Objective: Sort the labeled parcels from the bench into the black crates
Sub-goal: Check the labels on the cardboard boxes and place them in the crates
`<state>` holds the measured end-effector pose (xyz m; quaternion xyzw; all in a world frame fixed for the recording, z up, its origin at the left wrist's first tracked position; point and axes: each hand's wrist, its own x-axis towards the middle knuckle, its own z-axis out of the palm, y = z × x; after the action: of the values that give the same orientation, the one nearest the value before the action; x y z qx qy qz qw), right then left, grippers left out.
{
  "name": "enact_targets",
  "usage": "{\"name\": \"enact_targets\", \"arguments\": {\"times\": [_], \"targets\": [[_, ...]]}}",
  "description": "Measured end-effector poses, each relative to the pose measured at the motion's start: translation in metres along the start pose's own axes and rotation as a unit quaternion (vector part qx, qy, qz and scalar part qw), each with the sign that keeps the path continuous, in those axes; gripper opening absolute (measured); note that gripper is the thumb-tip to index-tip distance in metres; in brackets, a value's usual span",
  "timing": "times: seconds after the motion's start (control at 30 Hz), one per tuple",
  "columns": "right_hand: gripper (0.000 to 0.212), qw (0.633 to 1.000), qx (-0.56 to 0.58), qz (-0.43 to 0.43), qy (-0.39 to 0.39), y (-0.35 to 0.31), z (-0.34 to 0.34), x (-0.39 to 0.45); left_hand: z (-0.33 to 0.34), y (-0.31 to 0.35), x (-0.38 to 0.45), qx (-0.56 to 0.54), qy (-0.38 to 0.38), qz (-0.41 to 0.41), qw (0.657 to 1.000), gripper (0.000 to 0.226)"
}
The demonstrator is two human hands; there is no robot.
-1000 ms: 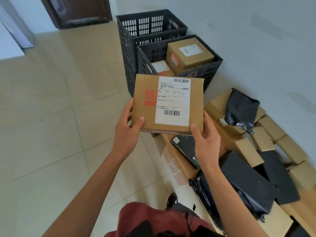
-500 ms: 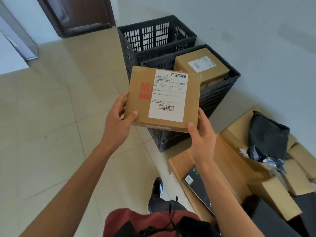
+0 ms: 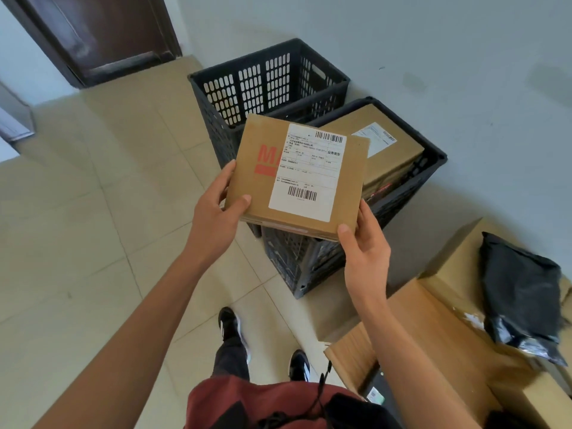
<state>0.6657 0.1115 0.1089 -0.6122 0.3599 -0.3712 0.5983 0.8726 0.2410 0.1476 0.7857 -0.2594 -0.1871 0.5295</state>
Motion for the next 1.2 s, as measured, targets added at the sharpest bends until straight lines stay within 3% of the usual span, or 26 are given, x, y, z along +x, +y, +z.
{"name": "enact_targets", "arguments": {"times": [0.37,0.67,0.83,1.2], "targets": [[0.059,0.992,-0.059,0.002,0.113,-0.002,0.099,0.048,-0.034,-0.018,0.157,0.007,-0.141,0.051,0.989,0.062],[0.065,0.973,-0.043,0.084,0.209,0.017,0.116,0.055,0.004,-0.025,0.229,0.026,-0.286,0.053,0.956,0.064],[0.075,0.967,-0.052,0.145,0.204,0.027,0.11,0.072,0.032,-0.024,0.247,0.066,-0.312,0.055,0.946,0.065],[0.074,0.942,-0.088,0.284,0.152,0.058,0.1,0.096,0.061,-0.047,0.269,0.193,-0.352,0.029,0.916,0.063]]}}
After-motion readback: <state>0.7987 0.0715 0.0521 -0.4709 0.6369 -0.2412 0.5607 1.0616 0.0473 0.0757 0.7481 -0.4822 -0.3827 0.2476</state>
